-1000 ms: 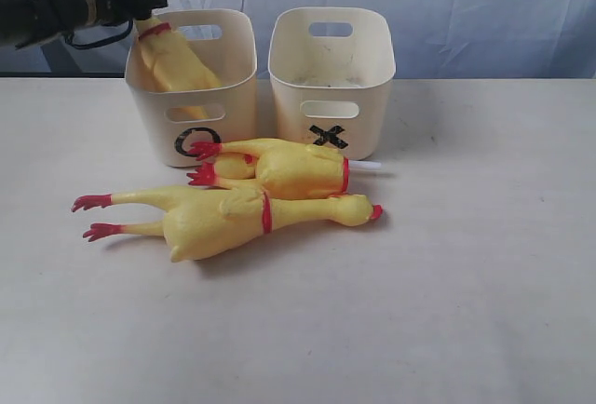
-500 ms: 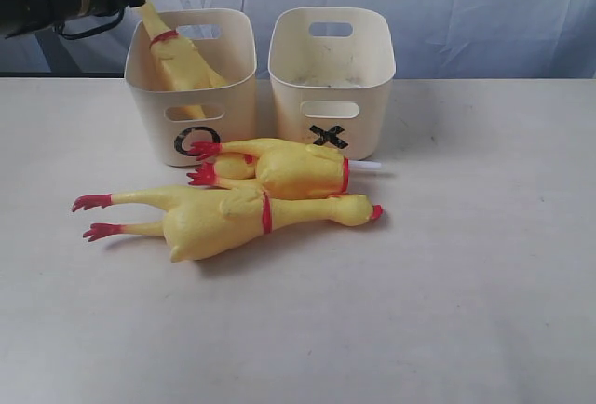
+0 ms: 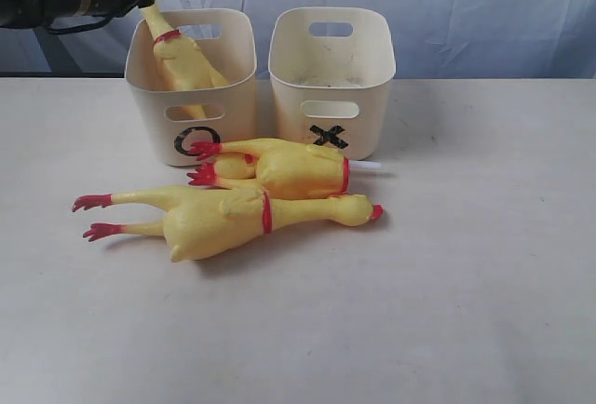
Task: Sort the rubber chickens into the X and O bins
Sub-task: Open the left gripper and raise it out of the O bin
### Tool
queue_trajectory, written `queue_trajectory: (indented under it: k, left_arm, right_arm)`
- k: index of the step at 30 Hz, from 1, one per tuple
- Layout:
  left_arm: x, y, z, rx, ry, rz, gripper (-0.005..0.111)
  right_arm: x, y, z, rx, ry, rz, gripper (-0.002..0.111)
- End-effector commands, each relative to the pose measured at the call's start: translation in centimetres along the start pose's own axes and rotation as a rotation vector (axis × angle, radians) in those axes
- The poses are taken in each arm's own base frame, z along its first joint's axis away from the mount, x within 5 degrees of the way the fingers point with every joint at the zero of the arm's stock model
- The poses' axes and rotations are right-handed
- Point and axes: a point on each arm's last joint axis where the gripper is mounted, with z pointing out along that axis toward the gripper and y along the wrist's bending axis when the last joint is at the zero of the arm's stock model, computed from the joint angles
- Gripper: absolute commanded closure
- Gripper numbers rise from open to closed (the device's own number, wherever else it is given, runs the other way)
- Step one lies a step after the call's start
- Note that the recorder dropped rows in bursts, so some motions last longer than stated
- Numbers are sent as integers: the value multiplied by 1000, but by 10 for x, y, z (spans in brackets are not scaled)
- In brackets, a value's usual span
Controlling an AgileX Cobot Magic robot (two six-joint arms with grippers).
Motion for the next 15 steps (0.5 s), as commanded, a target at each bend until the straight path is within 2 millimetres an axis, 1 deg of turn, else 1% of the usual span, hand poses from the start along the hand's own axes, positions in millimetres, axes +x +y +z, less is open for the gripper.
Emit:
queue_trajectory:
  k: [1,4,5,7,9,11,14,15]
  left_arm:
    - [-16,-10,-12,51,-18,9,48]
    - [-21,-16,-17,86,-18,15,48]
    - [-23,-15,-19,95,-18,14,49]
    - [-24,-17,-22,141,-3,16,49]
    - [-25,-18,-27,203,21,17,51]
    - [-25,-17,-31,272,50,15,59]
    - [-23,-13,-40,382,98,19,81]
    - [-22,-12,-43,421,114,22,90]
  right_arm:
    - [0,0,0,0,-9,-8,109]
    - [0,0,0,0,-9,-8,109]
    - [0,0,0,0,-9,-8,109]
    - [0,0,0,0,-9,-8,109]
    - [0,0,0,0,-9,-8,109]
    - [0,0,0,0,-9,-8,109]
    - [0,0,0,0,-9,-8,109]
    - [0,0,0,0,-9,-8,109]
